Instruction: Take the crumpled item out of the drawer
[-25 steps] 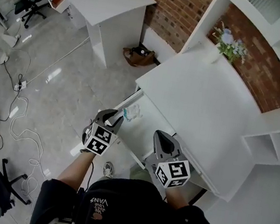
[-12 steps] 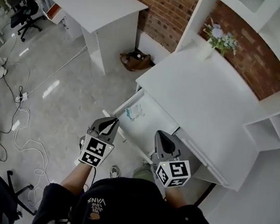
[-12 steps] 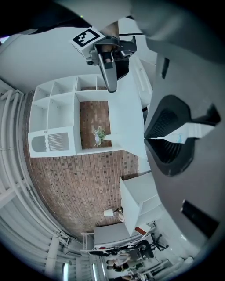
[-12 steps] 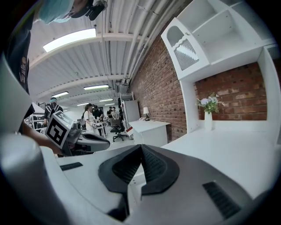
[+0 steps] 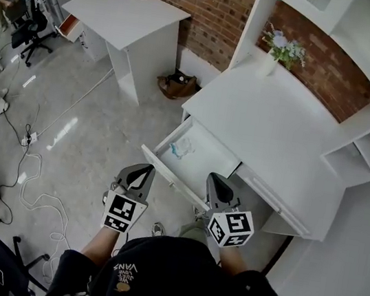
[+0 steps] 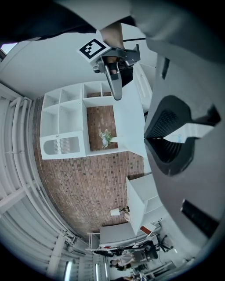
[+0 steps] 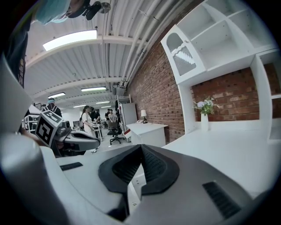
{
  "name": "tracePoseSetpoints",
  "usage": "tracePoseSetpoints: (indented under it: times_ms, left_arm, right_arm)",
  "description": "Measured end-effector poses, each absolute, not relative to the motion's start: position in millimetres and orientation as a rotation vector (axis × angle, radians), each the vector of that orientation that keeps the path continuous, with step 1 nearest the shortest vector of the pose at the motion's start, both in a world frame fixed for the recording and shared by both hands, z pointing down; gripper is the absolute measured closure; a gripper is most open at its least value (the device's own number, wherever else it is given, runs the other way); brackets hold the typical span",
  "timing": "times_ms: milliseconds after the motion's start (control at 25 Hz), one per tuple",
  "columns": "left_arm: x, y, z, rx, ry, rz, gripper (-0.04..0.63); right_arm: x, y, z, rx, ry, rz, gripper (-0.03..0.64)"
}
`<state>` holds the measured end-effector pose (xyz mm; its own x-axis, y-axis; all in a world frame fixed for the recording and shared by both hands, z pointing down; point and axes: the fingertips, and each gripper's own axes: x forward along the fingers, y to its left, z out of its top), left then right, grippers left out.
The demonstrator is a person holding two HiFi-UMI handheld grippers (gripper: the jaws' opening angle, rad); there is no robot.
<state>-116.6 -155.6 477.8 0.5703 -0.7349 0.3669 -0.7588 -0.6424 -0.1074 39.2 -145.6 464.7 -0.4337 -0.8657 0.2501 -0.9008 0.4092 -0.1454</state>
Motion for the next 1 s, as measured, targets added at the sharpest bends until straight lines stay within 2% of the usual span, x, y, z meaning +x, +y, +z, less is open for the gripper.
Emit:
tracePoseSetpoints:
  times_ms: [1000]
  left_arm:
    - [-172,-85,460,2.737,-1.388,0.483,0.588]
  right_arm:
    - [5,-96,459,1.604,-2.516,0.371,0.617]
